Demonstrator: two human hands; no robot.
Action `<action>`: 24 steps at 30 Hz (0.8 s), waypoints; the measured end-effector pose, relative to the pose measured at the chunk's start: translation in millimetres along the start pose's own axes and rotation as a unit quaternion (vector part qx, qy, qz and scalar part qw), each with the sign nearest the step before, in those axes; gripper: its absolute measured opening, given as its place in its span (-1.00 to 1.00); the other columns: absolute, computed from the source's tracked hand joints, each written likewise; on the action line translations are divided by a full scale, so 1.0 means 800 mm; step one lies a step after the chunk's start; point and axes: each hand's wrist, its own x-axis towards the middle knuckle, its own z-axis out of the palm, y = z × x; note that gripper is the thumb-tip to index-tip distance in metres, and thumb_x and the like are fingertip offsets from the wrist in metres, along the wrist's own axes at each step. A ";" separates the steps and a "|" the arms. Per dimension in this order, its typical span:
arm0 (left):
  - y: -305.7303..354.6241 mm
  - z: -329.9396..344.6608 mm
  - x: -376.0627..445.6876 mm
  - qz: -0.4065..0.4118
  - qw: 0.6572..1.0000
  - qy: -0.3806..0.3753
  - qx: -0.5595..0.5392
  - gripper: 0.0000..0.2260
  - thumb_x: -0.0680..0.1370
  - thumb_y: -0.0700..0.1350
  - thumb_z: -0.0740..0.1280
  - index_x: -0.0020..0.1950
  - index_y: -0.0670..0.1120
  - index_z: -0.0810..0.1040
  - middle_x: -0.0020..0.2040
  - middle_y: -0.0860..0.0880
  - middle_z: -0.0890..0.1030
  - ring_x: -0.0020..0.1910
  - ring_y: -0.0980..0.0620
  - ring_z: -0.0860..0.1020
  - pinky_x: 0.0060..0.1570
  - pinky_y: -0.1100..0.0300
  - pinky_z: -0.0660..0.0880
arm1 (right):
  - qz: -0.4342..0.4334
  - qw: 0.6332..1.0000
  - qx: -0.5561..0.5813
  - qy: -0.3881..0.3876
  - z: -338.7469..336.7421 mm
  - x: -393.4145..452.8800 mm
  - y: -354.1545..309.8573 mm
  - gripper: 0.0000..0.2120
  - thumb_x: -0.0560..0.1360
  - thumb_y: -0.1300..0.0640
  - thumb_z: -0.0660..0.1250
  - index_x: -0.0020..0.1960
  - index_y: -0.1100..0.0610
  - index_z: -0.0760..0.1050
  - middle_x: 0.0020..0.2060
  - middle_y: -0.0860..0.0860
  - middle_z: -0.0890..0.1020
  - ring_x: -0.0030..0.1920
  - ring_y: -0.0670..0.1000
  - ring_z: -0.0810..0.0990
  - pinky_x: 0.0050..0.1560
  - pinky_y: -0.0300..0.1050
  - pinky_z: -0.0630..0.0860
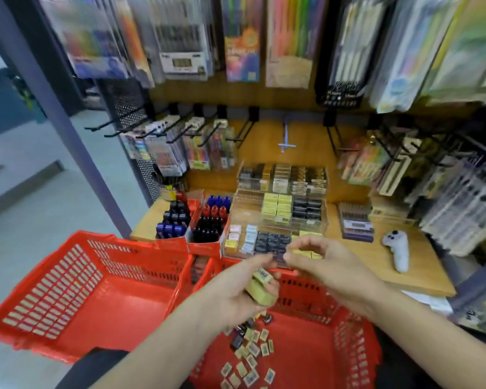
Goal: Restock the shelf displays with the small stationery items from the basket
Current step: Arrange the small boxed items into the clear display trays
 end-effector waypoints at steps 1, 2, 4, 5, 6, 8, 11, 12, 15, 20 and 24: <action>0.005 0.002 0.006 -0.003 1.000 0.003 0.002 -0.85 0.57 -0.16 0.38 -0.07 -0.24 0.51 -0.33 -0.15 0.53 -0.46 0.05 0.42 -0.55 0.32 0.38 | 0.006 1.000 0.017 -0.003 -0.004 0.006 -0.002 -0.81 0.44 0.11 0.52 0.03 0.04 0.61 0.05 0.08 0.65 -0.09 0.08 0.68 0.02 0.00 0.58; 0.010 0.003 0.014 -0.001 1.000 0.005 0.008 -0.85 0.56 -0.17 0.38 -0.08 -0.24 0.50 -0.34 -0.14 0.51 -0.48 0.06 0.39 -0.58 0.35 0.33 | 0.012 0.999 0.035 -0.015 -0.009 0.013 -0.003 -0.78 0.47 0.16 0.47 0.11 0.06 0.58 0.04 0.11 0.66 -0.08 0.12 0.67 0.02 -0.02 0.59; 0.023 0.005 0.035 0.017 0.999 0.011 0.045 -0.84 0.56 -0.16 0.39 -0.07 -0.24 0.50 -0.34 -0.11 0.47 -0.49 0.09 0.36 -0.61 0.37 0.27 | 0.021 0.996 0.075 -0.044 -0.016 0.027 -0.004 -0.75 0.53 0.24 0.38 0.20 0.12 0.53 -0.05 0.15 0.70 -0.10 0.09 0.67 -0.05 -0.14 0.61; 0.029 0.005 0.046 0.029 0.997 0.017 0.071 -0.83 0.55 -0.15 0.41 -0.04 -0.25 0.52 -0.33 -0.09 0.46 -0.49 0.10 0.36 -0.61 0.38 0.27 | 0.023 0.995 0.089 -0.048 -0.020 0.034 -0.003 -0.76 0.55 0.27 0.34 0.21 0.15 0.54 -0.07 0.17 0.70 -0.12 0.05 0.66 -0.08 -0.19 0.61; 0.035 0.006 0.057 0.040 0.995 0.021 0.094 -0.79 0.54 -0.12 0.43 -0.01 -0.26 0.54 -0.33 -0.08 0.46 -0.48 0.11 0.35 -0.61 0.37 0.28 | 0.026 0.994 0.097 -0.043 -0.023 0.041 0.000 -0.78 0.56 0.29 0.32 0.19 0.17 0.56 -0.08 0.20 0.70 -0.13 0.04 0.65 -0.08 -0.21 0.60; 0.041 0.009 0.078 0.050 0.990 0.018 0.128 -0.70 0.50 -0.06 0.47 0.05 -0.27 0.58 -0.30 -0.07 0.47 -0.46 0.11 0.37 -0.59 0.36 0.31 | 0.031 0.992 0.118 -0.021 -0.027 0.054 0.010 -0.79 0.55 0.29 0.33 0.16 0.18 0.61 -0.07 0.23 0.69 -0.13 0.03 0.67 -0.10 -0.23 0.60; 0.040 0.020 0.101 0.055 0.984 -0.022 0.170 -0.67 0.48 0.00 0.49 0.08 -0.22 0.61 -0.25 -0.07 0.51 -0.43 0.11 0.39 -0.54 0.36 0.33 | 0.024 0.991 0.132 0.003 -0.025 0.069 0.022 -0.82 0.53 0.30 0.35 0.11 0.18 0.64 -0.11 0.18 0.67 -0.16 0.04 0.69 -0.14 -0.26 0.60; 0.039 0.022 0.107 0.059 0.980 -0.033 0.187 -0.70 0.49 0.00 0.48 0.05 -0.20 0.60 -0.27 -0.05 0.53 -0.43 0.12 0.40 -0.54 0.36 0.34 | 0.014 0.991 0.130 0.013 -0.023 0.073 0.025 -0.83 0.53 0.30 0.36 0.09 0.17 0.64 -0.11 0.15 0.67 -0.17 0.06 0.70 -0.14 -0.24 0.61; 0.039 0.027 0.123 0.071 0.974 -0.032 0.214 -0.75 0.49 0.01 0.46 -0.02 -0.15 0.56 -0.27 -0.04 0.50 -0.45 0.14 0.39 -0.55 0.36 0.35 | -0.039 0.998 0.007 0.059 -0.023 0.085 0.032 -0.86 0.51 0.22 0.42 0.05 0.08 0.61 -0.08 0.07 0.68 -0.19 0.06 0.72 -0.09 -0.02 0.66; 0.042 0.037 0.144 0.054 0.969 -0.020 0.241 -0.74 0.49 0.01 0.46 -0.01 -0.16 0.57 -0.26 -0.04 0.47 -0.45 0.12 0.38 -0.56 0.34 0.33 | -0.165 0.957 -0.220 0.095 -0.044 0.091 0.055 -0.77 0.44 0.13 0.51 0.06 -0.08 0.62 -0.02 -0.22 0.53 -0.12 -0.20 0.63 -0.13 -0.32 0.59; 0.045 0.046 0.162 0.015 0.987 0.038 0.152 -0.85 0.55 -0.14 0.42 -0.01 -0.20 0.54 -0.22 -0.07 0.44 -0.52 0.09 0.37 -0.58 0.30 0.35 | -0.154 0.904 -0.361 0.170 -0.092 0.120 0.087 -0.76 0.49 0.11 0.46 0.14 0.00 0.61 -0.01 -0.12 0.53 -0.15 -0.19 0.58 -0.12 -0.42 0.50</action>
